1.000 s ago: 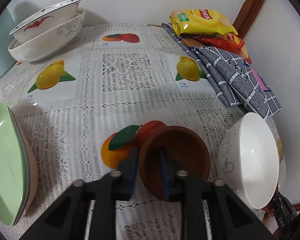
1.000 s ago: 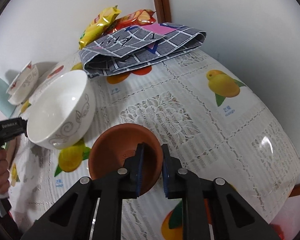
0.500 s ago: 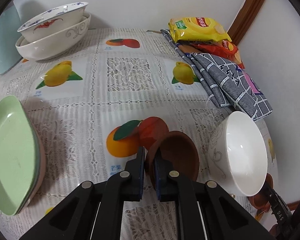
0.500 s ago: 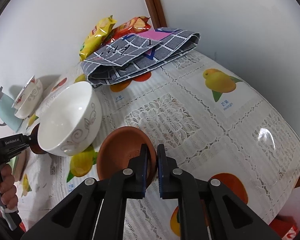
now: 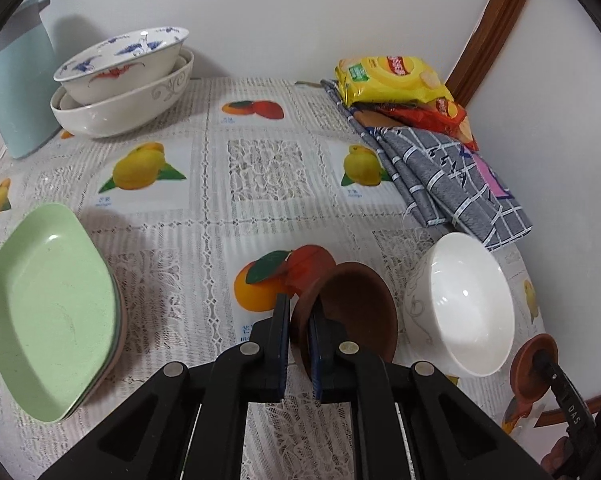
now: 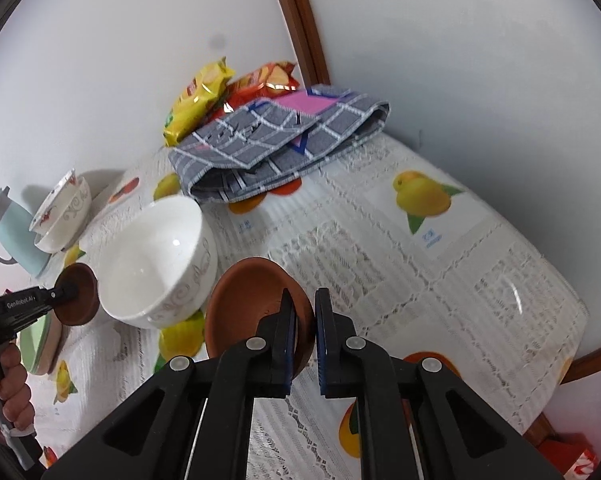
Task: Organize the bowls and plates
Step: 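Lower the right gripper's brown bowl into the white bowl while the left holds its brown bowl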
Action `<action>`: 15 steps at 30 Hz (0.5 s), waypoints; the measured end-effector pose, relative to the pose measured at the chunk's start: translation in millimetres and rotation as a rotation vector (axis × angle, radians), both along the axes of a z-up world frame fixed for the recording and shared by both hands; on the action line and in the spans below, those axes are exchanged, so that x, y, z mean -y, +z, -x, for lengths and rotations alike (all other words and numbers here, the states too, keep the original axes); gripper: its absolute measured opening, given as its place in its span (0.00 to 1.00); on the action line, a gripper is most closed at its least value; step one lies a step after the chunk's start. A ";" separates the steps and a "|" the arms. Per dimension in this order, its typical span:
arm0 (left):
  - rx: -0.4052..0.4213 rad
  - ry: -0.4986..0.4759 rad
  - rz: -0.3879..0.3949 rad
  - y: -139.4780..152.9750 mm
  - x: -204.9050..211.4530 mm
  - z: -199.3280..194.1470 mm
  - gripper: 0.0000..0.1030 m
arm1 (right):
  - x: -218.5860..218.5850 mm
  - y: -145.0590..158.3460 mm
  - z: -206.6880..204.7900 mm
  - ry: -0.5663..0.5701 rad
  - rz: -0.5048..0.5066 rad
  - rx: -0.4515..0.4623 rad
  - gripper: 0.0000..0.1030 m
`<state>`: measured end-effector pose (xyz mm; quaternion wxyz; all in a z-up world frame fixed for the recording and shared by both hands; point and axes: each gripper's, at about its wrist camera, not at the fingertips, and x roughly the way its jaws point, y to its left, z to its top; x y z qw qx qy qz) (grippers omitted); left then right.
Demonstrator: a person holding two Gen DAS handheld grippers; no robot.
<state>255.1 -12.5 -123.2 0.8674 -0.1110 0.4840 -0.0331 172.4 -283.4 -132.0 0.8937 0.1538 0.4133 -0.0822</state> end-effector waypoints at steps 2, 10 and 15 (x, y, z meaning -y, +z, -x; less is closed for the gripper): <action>0.011 -0.002 0.001 6.5 -1.2 2.4 0.09 | -1.4 7.7 -1.7 0.001 0.012 0.013 0.09; 0.057 0.007 0.007 33.9 -8.5 11.6 0.09 | -20.4 40.7 -8.2 0.045 0.041 0.075 0.09; 0.079 0.009 0.014 45.3 -11.0 15.7 0.09 | -33.0 53.3 -16.7 0.079 0.021 0.099 0.09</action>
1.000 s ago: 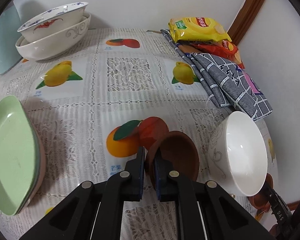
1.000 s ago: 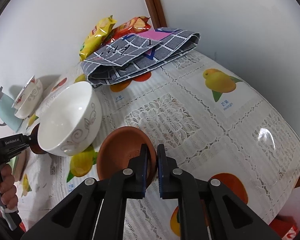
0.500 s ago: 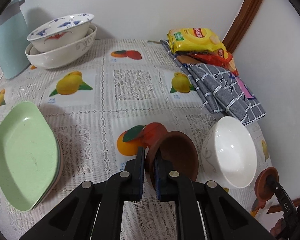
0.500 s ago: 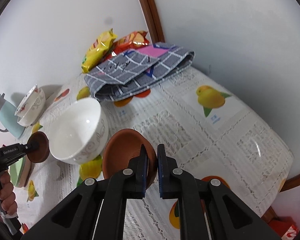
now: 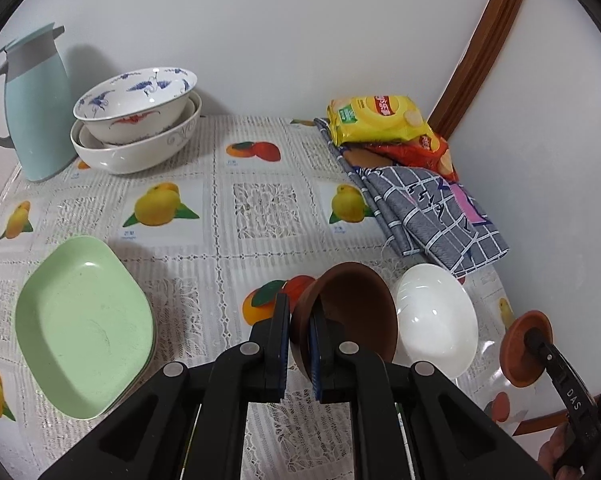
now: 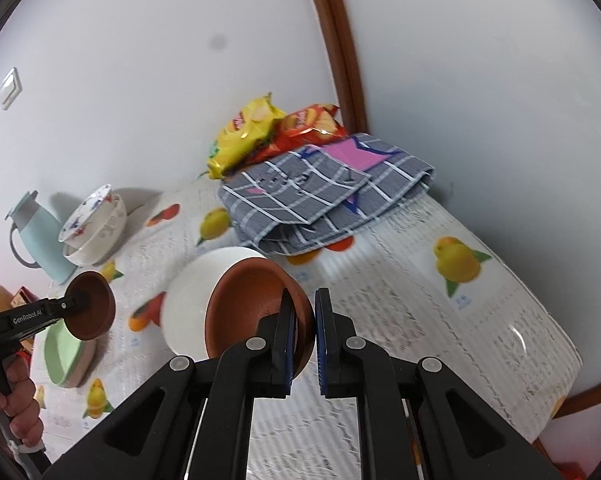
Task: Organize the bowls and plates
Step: 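Lower the right gripper's brown bowl into the white bowl while the left holds its brown bowl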
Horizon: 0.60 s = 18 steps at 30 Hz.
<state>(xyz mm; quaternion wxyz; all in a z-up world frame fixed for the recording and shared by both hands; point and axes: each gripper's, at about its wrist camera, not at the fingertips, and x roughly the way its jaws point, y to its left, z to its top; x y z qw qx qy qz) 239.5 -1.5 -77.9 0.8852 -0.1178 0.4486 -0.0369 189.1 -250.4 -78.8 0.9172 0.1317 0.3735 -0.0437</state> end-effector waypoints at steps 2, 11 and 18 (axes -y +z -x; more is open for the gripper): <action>0.002 0.001 0.004 2.4 -1.9 1.3 0.09 | -5.4 3.4 -2.9 0.013 -0.004 0.006 0.09; -0.007 0.003 0.019 0.9 -6.7 -1.2 0.09 | -29.3 -0.7 -22.5 0.067 0.004 -0.011 0.09; -0.008 0.007 0.019 -1.7 -10.1 -6.8 0.09 | -37.7 -16.6 -36.7 0.088 0.012 -0.052 0.09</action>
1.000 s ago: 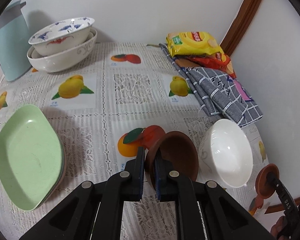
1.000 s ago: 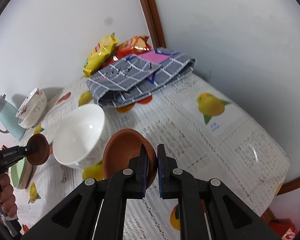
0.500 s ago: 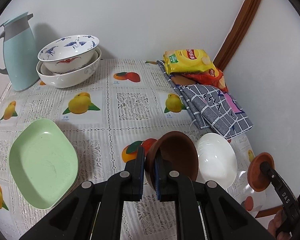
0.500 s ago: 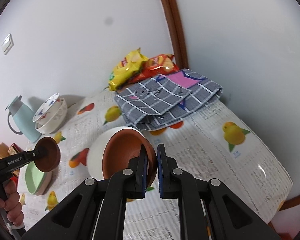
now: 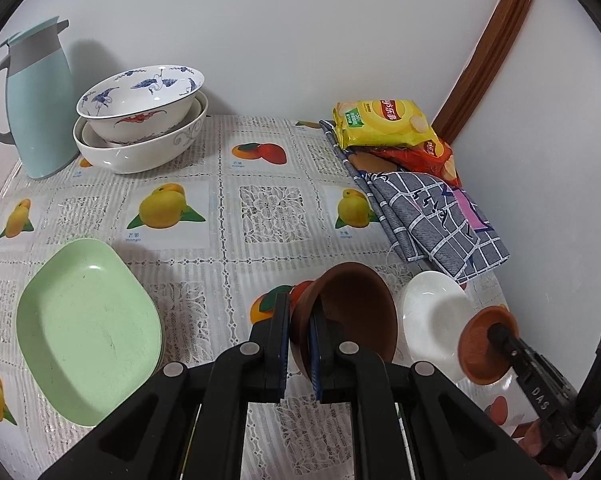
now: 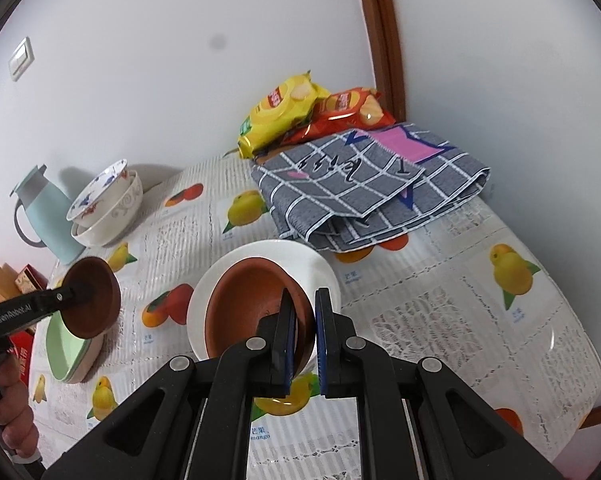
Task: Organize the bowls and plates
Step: 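Lower the right gripper's brown bowl into the white bowl while the left holds its brown bowl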
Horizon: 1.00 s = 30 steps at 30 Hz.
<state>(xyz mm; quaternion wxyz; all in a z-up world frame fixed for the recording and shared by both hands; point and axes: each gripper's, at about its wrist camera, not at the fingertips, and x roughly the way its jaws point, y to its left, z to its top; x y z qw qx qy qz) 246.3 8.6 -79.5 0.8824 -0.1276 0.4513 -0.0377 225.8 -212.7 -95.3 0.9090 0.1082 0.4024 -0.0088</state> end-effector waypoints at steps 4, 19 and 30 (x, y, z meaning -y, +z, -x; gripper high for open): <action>-0.005 -0.008 0.000 -3.2 1.9 -3.8 0.09 | -6.7 -10.9 -9.1 0.019 0.014 -0.028 0.09; -0.022 -0.016 0.003 -12.5 3.4 -13.1 0.09 | -17.2 -36.8 -30.3 0.055 0.038 -0.095 0.09; -0.037 -0.027 0.019 -20.0 4.5 -16.3 0.09 | -21.9 -45.3 -37.2 0.066 0.069 -0.122 0.09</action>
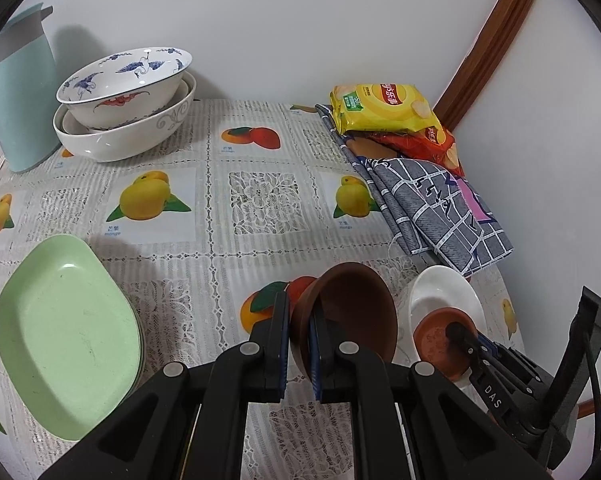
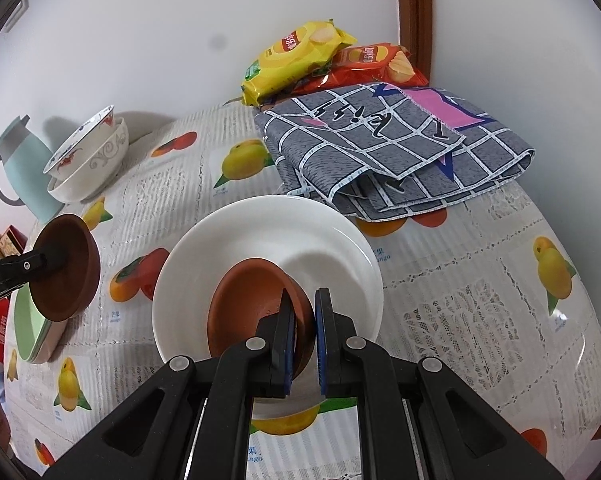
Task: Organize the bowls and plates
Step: 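Lower the right gripper's brown bowl into the white bowl while the left holds its brown bowl, then open the right gripper and pull it back from the white bowl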
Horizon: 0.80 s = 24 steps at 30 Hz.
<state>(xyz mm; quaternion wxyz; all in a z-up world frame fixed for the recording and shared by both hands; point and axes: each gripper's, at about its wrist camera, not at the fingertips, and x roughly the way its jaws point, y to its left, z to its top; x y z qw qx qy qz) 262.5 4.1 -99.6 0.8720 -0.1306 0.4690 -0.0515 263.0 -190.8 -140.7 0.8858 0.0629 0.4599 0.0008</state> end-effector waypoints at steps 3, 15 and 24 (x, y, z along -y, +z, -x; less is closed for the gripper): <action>-0.004 -0.001 0.003 -1.8 0.2 -0.4 0.09 | -2.0 -0.9 -2.4 0.005 0.009 -0.008 0.09; -0.009 -0.002 0.005 -3.8 -0.7 -1.2 0.09 | -8.1 -3.6 -12.7 0.021 0.096 -0.047 0.09; -0.019 -0.009 0.012 -5.2 0.3 -2.5 0.09 | -14.4 -5.8 -22.0 0.046 0.166 -0.083 0.09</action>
